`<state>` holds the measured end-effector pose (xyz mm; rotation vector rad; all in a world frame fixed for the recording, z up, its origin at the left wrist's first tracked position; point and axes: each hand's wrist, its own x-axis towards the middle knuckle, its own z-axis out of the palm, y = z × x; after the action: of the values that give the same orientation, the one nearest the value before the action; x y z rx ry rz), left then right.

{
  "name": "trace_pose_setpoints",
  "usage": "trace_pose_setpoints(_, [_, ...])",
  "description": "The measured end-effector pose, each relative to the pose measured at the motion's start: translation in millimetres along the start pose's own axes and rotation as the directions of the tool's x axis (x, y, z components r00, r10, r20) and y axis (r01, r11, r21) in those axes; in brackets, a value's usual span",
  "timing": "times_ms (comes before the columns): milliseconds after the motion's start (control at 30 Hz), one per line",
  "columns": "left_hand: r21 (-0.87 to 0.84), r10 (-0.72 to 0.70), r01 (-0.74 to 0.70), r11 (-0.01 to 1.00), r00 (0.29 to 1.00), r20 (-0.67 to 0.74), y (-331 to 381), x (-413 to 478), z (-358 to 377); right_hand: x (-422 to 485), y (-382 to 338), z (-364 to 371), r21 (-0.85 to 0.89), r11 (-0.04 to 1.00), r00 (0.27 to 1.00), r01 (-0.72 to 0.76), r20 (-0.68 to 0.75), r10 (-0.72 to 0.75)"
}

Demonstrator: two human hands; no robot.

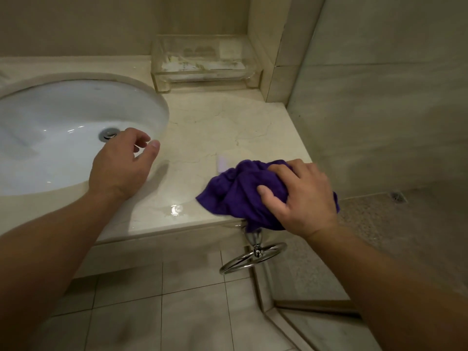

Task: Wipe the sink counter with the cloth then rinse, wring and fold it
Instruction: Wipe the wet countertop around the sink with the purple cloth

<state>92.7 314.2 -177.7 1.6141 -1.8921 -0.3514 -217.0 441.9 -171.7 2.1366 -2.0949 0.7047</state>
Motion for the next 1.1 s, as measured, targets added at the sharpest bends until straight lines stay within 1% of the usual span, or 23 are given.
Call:
trace_pose_setpoints(33, [-0.012,-0.009,0.009,1.000,1.000,-0.002,0.6,-0.5,-0.6,0.8,1.8,-4.8,-0.047,0.999,1.000,-0.027,0.009,0.027])
trace_pose_setpoints(100, [-0.028,-0.019,0.019,0.999,1.000,-0.007,1.5,-0.9,-1.5,12.3,-2.9,-19.7,-0.160,0.982,0.985,-0.098,0.124,0.119])
trace_pose_setpoints(167, [-0.030,-0.025,0.024,0.999,1.000,-0.012,1.2,0.1,-2.1,39.7,-10.1,-36.0,-0.268,0.957,0.954,-0.108,0.243,0.176])
trace_pose_setpoints(200, [-0.033,-0.024,0.023,0.999,1.000,-0.016,1.6,0.5,-1.9,57.6,-14.6,-46.0,-0.287,0.952,0.949,-0.109,0.256,0.185])
trace_pose_setpoints(233, [-0.039,-0.023,0.022,0.999,0.999,-0.022,2.1,1.1,-1.7,76.9,-19.0,-55.9,-0.276,0.954,0.956,-0.121,0.225,0.186])
trace_pose_setpoints(300, [-0.049,-0.032,0.031,0.998,0.999,-0.029,1.4,2.6,-1.6,115.3,-26.0,-70.8,-0.200,0.968,0.984,-0.152,0.060,0.167])
trace_pose_setpoints(333, [-0.052,-0.034,0.033,0.998,0.999,-0.028,1.0,3.2,-1.4,130.2,-29.3,-76.7,-0.157,0.976,0.989,-0.150,-0.031,0.146])
trace_pose_setpoints(367, [-0.056,-0.035,0.033,0.998,0.999,-0.028,1.1,3.3,-1.1,141.0,-31.7,-80.5,-0.116,0.984,0.988,-0.133,-0.091,0.122])
trace_pose_setpoints(400, [-0.064,-0.037,0.035,0.997,0.999,-0.033,1.4,3.3,-1.4,148.7,-34.0,-82.3,-0.083,0.991,0.991,-0.107,-0.094,0.099])
trace_pose_setpoints(433, [-0.072,-0.044,0.041,0.997,0.998,-0.040,2.1,3.0,-1.6,153.1,-36.1,-83.4,-0.070,0.994,0.996,-0.081,-0.035,0.078])
trace_pose_setpoints(467, [-0.077,-0.048,0.045,0.996,0.998,-0.044,2.5,2.8,-1.5,154.9,-37.8,-83.4,-0.080,0.995,0.994,-0.067,0.082,0.073])
trace_pose_setpoints(500, [-0.081,-0.051,0.047,0.996,0.998,-0.045,3.1,2.5,-1.2,153.4,-37.7,-80.6,-0.108,0.992,0.970,-0.059,0.227,0.083])
trace_pose_setpoints(533, [-0.084,-0.054,0.050,0.995,0.997,-0.046,3.1,2.3,-1.2,149.7,-36.9,-74.9,-0.130,0.990,0.936,-0.048,0.339,0.090])
trace_pose_setpoints(567, [-0.089,-0.059,0.055,0.995,0.997,-0.047,3.1,2.1,-1.5,145.0,-35.5,-67.9,-0.127,0.991,0.920,-0.043,0.381,0.089])
trace_pose_setpoints(600, [-0.095,-0.061,0.056,0.994,0.997,-0.050,2.9,2.1,-1.8,141.1,-33.6,-61.2,-0.090,0.994,0.932,-0.057,0.352,0.085])
trace_pose_setpoints(667, [-0.098,-0.062,0.056,0.994,0.996,-0.059,3.1,1.9,-1.8,141.0,-27.9,-49.1,0.002,0.991,0.973,-0.134,0.188,0.132])
trace_pose_setpoints(700, [-0.095,-0.067,0.061,0.994,0.996,-0.060,2.9,1.8,-1.6,143.8,-25.2,-42.2,0.035,0.984,0.975,-0.175,0.145,0.169])
trace_pose_setpoints(733, [-0.096,-0.072,0.067,0.993,0.996,-0.059,2.9,1.9,-1.3,147.6,-21.9,-34.0,0.056,0.974,0.964,-0.218,0.166,0.206])
trace_pose_setpoints(767, [-0.100,-0.082,0.076,0.992,0.995,-0.058,3.1,2.1,-0.8,150.8,-19.7,-25.1,0.072,0.965,0.945,-0.253,0.233,0.230])
trace_pose_setpoints(833, [-0.117,-0.103,0.095,0.988,0.993,-0.062,3.2,2.8,-0.9,151.9,-19.7,-2.2,0.102,0.953,0.891,-0.285,0.396,0.224])
trace_pose_setpoints(900, [-0.119,-0.113,0.105,0.987,0.992,-0.062,3.6,4.0,-0.9,145.3,-21.0,22.0,0.087,0.957,0.854,-0.276,0.480,0.202])
trace_pose_setpoints(967, [-0.111,-0.121,0.115,0.987,0.991,-0.056,4.8,4.9,-1.8,137.5,-27.1,33.3,0.034,0.973,0.865,-0.228,0.465,0.186])
trace_pose_setpoints(1100, [-0.128,-0.147,0.140,0.982,0.988,-0.043,8.7,4.9,-3.4,122.7,-41.2,30.7,0.035,0.988,0.881,-0.153,0.457,0.120])
